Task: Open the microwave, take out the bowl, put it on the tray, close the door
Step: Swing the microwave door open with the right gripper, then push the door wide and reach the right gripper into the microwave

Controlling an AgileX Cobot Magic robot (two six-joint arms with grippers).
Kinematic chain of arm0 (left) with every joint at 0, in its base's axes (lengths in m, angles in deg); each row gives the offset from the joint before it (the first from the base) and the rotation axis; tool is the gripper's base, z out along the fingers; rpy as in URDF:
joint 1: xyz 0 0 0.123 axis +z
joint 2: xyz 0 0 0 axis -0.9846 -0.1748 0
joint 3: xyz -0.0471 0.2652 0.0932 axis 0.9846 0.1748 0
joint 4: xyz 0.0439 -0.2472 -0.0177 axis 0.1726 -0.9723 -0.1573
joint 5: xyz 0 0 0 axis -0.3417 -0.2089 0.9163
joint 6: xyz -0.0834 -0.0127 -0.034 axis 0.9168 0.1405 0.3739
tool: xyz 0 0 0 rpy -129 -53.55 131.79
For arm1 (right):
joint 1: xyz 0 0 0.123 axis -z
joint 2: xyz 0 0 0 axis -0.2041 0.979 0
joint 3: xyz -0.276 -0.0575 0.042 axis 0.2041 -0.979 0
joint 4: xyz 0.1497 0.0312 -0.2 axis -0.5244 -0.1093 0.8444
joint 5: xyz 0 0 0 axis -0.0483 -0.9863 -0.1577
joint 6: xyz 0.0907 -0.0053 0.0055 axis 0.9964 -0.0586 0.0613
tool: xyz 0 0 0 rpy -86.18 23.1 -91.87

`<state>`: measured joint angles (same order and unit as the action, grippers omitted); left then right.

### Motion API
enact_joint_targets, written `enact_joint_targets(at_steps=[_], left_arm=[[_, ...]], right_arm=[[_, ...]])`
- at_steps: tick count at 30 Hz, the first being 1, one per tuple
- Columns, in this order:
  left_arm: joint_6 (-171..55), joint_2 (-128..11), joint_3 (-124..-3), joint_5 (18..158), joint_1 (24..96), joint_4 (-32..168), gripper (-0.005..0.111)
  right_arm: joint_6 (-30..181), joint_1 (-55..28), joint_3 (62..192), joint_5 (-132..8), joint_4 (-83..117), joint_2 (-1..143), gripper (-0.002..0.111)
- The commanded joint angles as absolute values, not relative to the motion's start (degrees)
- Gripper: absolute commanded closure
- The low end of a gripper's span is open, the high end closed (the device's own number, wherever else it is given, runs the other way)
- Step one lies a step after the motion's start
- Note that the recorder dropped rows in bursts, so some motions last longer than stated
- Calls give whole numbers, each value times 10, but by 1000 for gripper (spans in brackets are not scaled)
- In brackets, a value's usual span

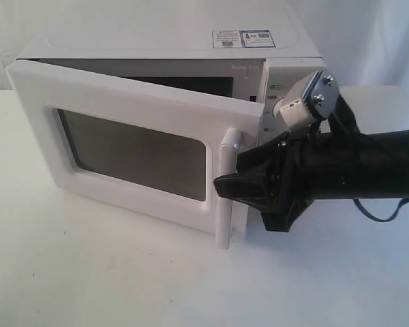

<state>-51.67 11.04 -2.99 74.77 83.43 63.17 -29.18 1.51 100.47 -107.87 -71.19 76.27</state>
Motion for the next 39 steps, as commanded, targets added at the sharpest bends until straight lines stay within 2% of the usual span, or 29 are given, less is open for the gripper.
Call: enact_joint_targets(at_steps=[1,4,6,8,9,11,15,20,33,39], left_arm=[[-517,113,-27,746,832,630,107],[-517,113,-27,746,832,630,107],[-517,113,-27,746,832,630,107],[-517,113,-27,746,832,630,107],[-517,113,-27,746,832,630,107],[-517,113,-27,746,832,630,107],[-517,113,-27,746,832,630,107],[-517,113,-27,746,832,630,107],[-517,113,-27,746,832,630,107],[-517,113,-27,746,832,630,107]], right_arm=[[-253,15,981,-1048,-694,695,56],[-239,15,969,-993,-688,659,57],[-203,15,956,-865,-687,620,66],[-177,15,945,-758,-692,588,83],[-177,15,943,-729,-698,583,96],[-192,15,953,-732,-710,599,108],[-202,15,996,-755,-728,689,108],[-341,15,1027,-904,-828,778,108],[-363,15,984,-1135,-828,795,108],[-365,2,971,-1146,-828,795,108]])
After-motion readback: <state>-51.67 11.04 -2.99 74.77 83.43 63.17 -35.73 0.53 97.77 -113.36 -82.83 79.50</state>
